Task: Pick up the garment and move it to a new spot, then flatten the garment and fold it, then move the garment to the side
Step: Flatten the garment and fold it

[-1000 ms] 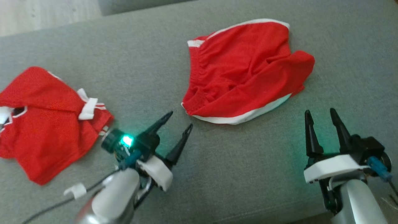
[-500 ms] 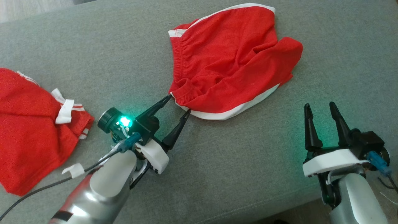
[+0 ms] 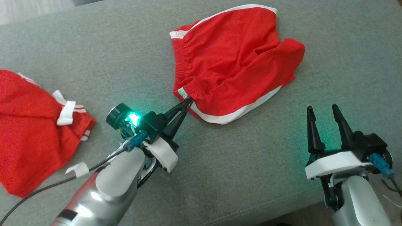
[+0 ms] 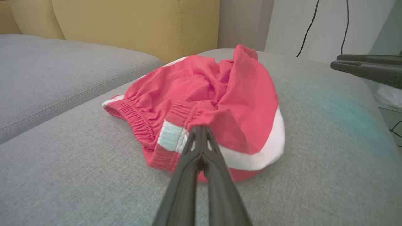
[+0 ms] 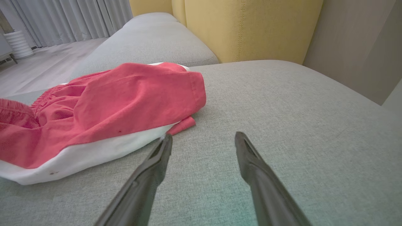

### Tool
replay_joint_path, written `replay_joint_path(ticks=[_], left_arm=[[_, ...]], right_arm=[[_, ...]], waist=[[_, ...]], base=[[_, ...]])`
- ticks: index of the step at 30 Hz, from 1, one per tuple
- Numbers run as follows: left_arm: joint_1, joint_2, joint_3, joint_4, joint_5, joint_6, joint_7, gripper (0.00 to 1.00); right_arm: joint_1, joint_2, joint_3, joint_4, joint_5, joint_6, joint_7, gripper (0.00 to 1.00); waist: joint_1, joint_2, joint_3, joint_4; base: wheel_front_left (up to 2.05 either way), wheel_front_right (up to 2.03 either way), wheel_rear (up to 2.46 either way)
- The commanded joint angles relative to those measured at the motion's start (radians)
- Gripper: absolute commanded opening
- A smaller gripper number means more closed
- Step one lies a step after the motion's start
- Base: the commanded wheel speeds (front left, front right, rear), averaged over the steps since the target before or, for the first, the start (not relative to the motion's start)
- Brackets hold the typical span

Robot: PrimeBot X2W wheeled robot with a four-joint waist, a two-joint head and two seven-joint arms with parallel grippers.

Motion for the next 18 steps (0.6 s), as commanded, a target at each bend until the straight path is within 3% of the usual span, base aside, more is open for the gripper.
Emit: replay_joint_path(ticks=[1, 14, 18], left_arm=[[-0.023, 0.020, 0.034, -0.034, -0.008, 0.002, -0.009, 0.00], [0.108, 0.026, 0.148, -0.125, -0.013, 0.024, -0.009, 0.00], [0.171, 0.032, 0.205, -0.166, -0.020, 0.049, -0.009, 0.00]], right_arm=[[-0.030, -0.005, 0.017, -0.020, 0.002, -0.001, -0.011, 1.00], [-0.010, -0.005, 0.012, -0.015, -0.027, -0.001, 0.005, 1.00], [0.000, -0.005, 0.017, -0.029, -0.021, -0.001, 0.006, 1.00]], waist=[[-0.0001, 0.0000, -0.009, 0.010], [-0.0001, 0.0000, -0.107, 0.108], [-0.0001, 0.0000, -0.139, 0.138]], base=[[0.00, 0.00, 0.00], [0.00, 0.00, 0.00], [0.00, 0.00, 0.00]])
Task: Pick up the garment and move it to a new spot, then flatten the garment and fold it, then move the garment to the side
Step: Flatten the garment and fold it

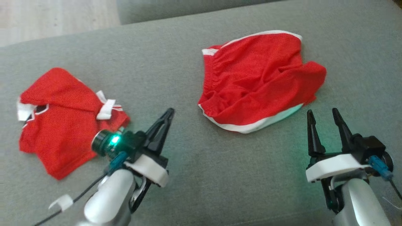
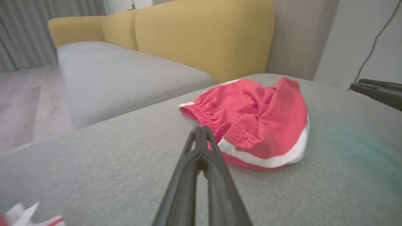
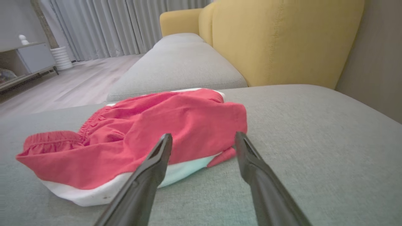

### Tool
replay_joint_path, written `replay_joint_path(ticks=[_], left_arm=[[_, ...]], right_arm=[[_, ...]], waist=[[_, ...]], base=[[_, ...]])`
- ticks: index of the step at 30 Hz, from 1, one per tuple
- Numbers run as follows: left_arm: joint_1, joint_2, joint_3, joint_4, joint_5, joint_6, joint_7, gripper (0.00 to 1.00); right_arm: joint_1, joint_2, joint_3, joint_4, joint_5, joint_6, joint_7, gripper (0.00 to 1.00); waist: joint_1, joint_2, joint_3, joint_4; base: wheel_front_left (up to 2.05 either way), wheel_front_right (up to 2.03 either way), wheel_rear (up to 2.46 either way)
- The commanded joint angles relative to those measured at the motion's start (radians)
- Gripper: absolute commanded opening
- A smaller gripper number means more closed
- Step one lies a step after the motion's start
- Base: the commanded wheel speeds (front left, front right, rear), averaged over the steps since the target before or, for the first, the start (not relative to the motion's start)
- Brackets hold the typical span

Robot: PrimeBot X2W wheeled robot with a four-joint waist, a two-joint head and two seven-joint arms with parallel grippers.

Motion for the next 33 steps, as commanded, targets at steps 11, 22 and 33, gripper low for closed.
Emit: replay_joint_path(ticks=[11, 22, 33], left_arm=[[0.262, 0.003, 0.210, -0.187, -0.020, 0.089, -0.009, 0.00], [0.314, -0.050, 0.256, -0.235, 0.037, 0.068, -0.009, 1.00], [0.254, -0.106, 0.245, -0.210, 0.079, 0.020, -0.009, 1.00]], right_arm=[[0.047, -0.005, 0.027, -0.077, -0.002, -0.001, 0.013, 1.00], [0.029, -0.005, 0.053, -0.108, -0.022, -0.001, 0.043, 1.00], [-0.339, -0.018, 0.012, 0.052, -0.128, -0.001, 0.387, 1.00]], waist=[[0.0001, -0.0001, -0.070, 0.113], [0.0001, -0.0001, -0.064, 0.175], [0.0001, -0.0001, 0.036, 0.300]], base=[[0.00, 0.00, 0.00], [0.00, 0.00, 0.00], [0.00, 0.00, 0.00]])
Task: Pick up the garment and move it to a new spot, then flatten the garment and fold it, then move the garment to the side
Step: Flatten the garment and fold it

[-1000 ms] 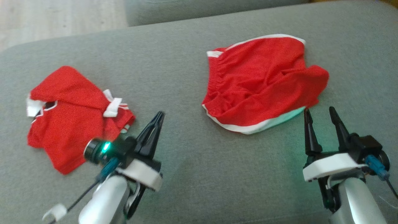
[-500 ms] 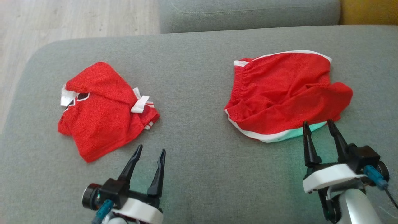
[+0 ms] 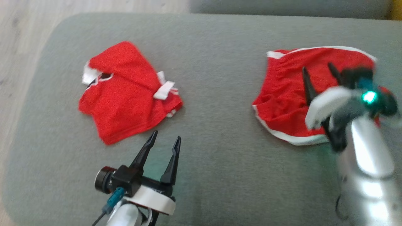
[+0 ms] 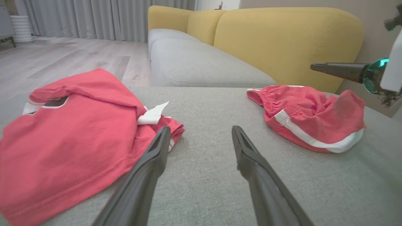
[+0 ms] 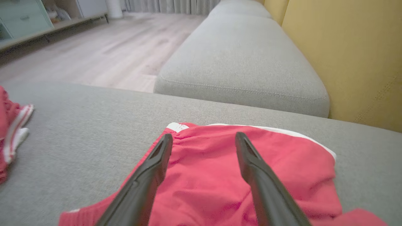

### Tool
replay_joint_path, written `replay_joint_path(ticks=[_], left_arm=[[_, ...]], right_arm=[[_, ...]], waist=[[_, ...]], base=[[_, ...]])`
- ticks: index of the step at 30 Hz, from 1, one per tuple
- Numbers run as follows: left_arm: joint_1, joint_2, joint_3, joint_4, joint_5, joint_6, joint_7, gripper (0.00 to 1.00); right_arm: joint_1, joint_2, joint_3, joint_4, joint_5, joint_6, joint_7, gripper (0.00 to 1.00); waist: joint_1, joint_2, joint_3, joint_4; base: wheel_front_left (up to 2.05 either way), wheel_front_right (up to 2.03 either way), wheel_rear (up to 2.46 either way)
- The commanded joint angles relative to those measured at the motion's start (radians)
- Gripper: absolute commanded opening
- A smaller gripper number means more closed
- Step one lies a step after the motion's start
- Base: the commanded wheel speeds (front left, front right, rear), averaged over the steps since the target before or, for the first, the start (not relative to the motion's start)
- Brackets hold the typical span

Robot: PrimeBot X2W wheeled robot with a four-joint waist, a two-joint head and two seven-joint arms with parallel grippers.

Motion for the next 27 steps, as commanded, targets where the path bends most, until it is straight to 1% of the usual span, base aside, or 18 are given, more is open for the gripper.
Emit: replay_joint_path(ticks=[1, 3, 4, 9, 12, 16, 17, 18, 21, 27], left_arm=[[-0.045, -0.003, 0.028, -0.021, 0.008, -0.008, -0.010, 1.00], [-0.057, -0.011, 0.024, -0.013, 0.010, -0.015, -0.010, 1.00], [-0.057, -0.011, 0.024, -0.013, 0.010, -0.015, -0.010, 1.00], [-0.078, -0.026, 0.014, 0.002, 0.012, -0.029, -0.010, 1.00], [-0.082, -0.032, 0.010, 0.005, 0.012, -0.034, -0.010, 1.00], [-0.087, -0.036, 0.006, 0.004, 0.009, -0.039, -0.010, 1.00], [-0.088, -0.037, 0.005, 0.002, 0.009, -0.040, -0.010, 1.00], [-0.092, -0.038, 0.005, -0.001, 0.008, -0.041, -0.010, 1.00], [-0.100, -0.039, 0.008, -0.004, 0.004, -0.041, -0.010, 1.00], [-0.124, -0.039, -0.005, -0.017, -0.019, -0.035, -0.010, 1.00]], right_arm=[[-0.074, -0.016, 0.019, 0.012, -0.021, -0.001, 0.047, 1.00], [-0.151, -0.031, 0.013, 0.093, -0.027, -0.001, 0.128, 1.00], [-0.151, -0.031, 0.013, 0.093, -0.027, -0.001, 0.128, 1.00], [-0.291, -0.092, 0.019, 0.289, -0.030, -0.001, 0.278, 1.00], [-0.340, -0.122, 0.022, 0.381, -0.020, -0.001, 0.328, 1.00], [-0.385, -0.155, 0.046, 0.474, -0.010, -0.001, 0.352, 1.00], [-0.396, -0.160, 0.051, 0.490, -0.001, -0.001, 0.349, 0.49], [-0.422, -0.170, 0.064, 0.507, 0.016, -0.001, 0.318, 0.00], [-0.469, -0.179, 0.093, 0.506, 0.034, -0.001, 0.227, 0.00], [-0.590, -0.201, 0.204, 0.505, 0.055, -0.001, 0.053, 0.00]], waist=[[-0.0002, 0.0000, 0.043, 0.054], [-0.0002, 0.0000, 0.063, 0.084], [-0.0002, 0.0000, 0.063, 0.084], [-0.0002, 0.0000, 0.098, 0.157], [-0.0002, 0.0000, 0.114, 0.189], [-0.0002, 0.0000, 0.133, 0.216], [-0.0002, 0.0000, 0.138, 0.220], [-0.0002, 0.0000, 0.147, 0.226], [-0.0002, 0.0000, 0.160, 0.226], [-0.0002, 0.0000, 0.183, 0.226]], base=[[0.00, 0.00, 0.00], [0.00, 0.00, 0.00], [0.00, 0.00, 0.00], [0.00, 0.00, 0.00], [0.00, 0.00, 0.00], [0.00, 0.00, 0.00], [0.00, 0.00, 0.00], [0.00, 0.00, 0.00], [0.00, 0.00, 0.00], [0.00, 0.00, 0.00]])
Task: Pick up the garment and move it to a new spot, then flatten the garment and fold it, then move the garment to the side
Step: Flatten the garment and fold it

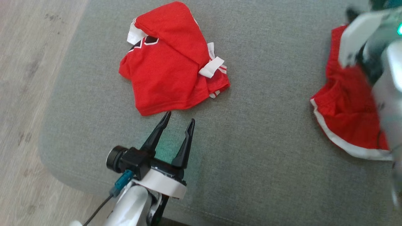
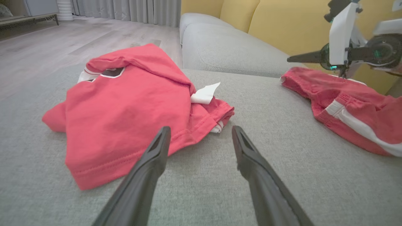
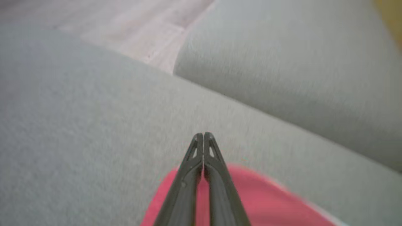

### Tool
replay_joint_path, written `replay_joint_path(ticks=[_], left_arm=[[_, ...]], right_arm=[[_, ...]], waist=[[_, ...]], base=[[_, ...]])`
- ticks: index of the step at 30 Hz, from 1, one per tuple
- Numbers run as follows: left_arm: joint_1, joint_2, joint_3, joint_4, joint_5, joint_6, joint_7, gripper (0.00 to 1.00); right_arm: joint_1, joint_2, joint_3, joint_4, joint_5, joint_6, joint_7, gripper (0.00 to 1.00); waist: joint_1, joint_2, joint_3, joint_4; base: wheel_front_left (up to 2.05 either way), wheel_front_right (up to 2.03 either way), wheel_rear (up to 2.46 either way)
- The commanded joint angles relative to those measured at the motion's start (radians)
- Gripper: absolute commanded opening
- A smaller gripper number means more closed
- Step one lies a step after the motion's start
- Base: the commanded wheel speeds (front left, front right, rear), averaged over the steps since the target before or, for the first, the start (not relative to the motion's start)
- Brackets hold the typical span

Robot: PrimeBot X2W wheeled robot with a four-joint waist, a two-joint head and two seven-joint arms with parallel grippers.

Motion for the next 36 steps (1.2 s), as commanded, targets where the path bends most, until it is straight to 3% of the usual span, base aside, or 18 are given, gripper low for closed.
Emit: replay_joint_path(ticks=[1, 8, 15, 16, 17, 19, 29, 36], left_arm=[[-0.028, 0.002, 0.024, -0.031, -0.010, 0.005, -0.010, 1.00], [-0.048, 0.002, -0.004, -0.042, -0.036, 0.014, -0.010, 1.00], [-0.053, 0.002, -0.012, -0.043, -0.047, 0.022, -0.010, 1.00], [-0.052, 0.002, -0.012, -0.042, -0.047, 0.023, -0.010, 1.00], [-0.050, 0.002, -0.011, -0.040, -0.048, 0.025, -0.010, 1.00], [-0.046, 0.002, -0.007, -0.036, -0.046, 0.027, -0.010, 1.00], [-0.023, 0.002, 0.047, -0.029, 0.004, 0.022, -0.010, 1.00], [0.007, 0.013, 0.109, -0.039, 0.037, 0.014, -0.010, 1.00]], right_arm=[[-0.076, -0.005, 0.036, -0.028, 0.010, -0.001, -0.041, 0.00], [-0.194, -0.037, 0.127, 0.026, -0.031, -0.001, -0.176, 0.00], [-0.254, -0.027, 0.125, 0.119, -0.059, -0.001, -0.262, 0.00], [-0.253, -0.020, 0.123, 0.135, -0.060, -0.001, -0.266, 0.30], [-0.249, -0.014, 0.123, 0.148, -0.063, -0.001, -0.275, 0.74], [-0.236, -0.008, 0.123, 0.164, -0.071, -0.001, -0.308, 1.00], [-0.102, 0.063, 0.062, 0.166, -0.001, -0.001, -0.460, 1.00], [0.108, 0.121, 0.017, -0.034, 0.071, -0.001, -0.476, 1.00]], waist=[[-0.0002, 0.0000, 0.005, 0.002], [-0.0002, 0.0000, 0.016, 0.024], [-0.0002, 0.0000, 0.016, 0.046], [-0.0002, 0.0000, 0.013, 0.046], [-0.0002, 0.0000, 0.008, 0.044], [-0.0002, 0.0000, -0.005, 0.035], [-0.0002, 0.0000, -0.114, -0.086], [-0.0002, 0.0000, -0.185, -0.224]], base=[[0.00, 0.00, 0.00], [0.00, 0.00, 0.00], [0.00, 0.00, 0.00], [0.00, 0.00, 0.00], [0.00, 0.00, 0.00], [0.00, 0.00, 0.00], [0.00, 0.00, 0.00], [0.00, 0.00, 0.00]])
